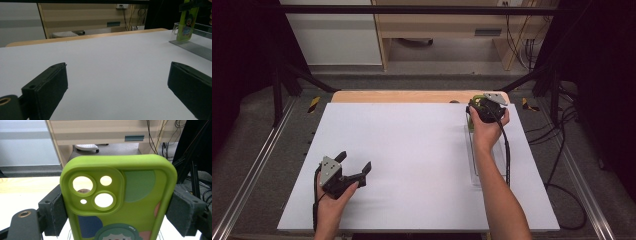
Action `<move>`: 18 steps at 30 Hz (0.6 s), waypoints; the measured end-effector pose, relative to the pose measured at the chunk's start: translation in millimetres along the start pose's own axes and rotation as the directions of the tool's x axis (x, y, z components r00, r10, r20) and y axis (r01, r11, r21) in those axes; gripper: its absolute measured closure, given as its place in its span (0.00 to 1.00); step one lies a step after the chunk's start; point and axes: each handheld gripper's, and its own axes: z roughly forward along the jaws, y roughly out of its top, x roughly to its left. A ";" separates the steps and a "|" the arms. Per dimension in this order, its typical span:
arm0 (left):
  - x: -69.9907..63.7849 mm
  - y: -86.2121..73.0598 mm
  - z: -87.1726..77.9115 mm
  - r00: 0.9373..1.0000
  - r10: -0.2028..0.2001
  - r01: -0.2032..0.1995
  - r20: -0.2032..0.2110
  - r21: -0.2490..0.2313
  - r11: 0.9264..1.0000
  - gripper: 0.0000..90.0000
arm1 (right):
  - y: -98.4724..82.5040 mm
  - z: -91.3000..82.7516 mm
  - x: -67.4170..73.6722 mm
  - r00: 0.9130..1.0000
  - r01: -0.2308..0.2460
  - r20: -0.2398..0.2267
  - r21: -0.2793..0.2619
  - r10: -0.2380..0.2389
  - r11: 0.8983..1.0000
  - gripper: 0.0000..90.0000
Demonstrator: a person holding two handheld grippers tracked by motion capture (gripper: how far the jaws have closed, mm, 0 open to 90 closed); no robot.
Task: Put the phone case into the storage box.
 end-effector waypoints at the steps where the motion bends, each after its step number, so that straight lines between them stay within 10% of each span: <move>1: 0.0 0.0 0.0 1.000 0.001 -0.001 0.000 0.000 1.000 0.03 | -0.5 0.5 0.2 1.000 0.003 0.000 0.000 -0.003 1.000 0.18; 18: -2.5 -0.6 2.0 1.000 0.001 -0.001 0.010 0.006 1.000 0.03 | -3.0 2.5 3.1 1.000 0.006 -0.001 0.009 -0.006 1.000 0.18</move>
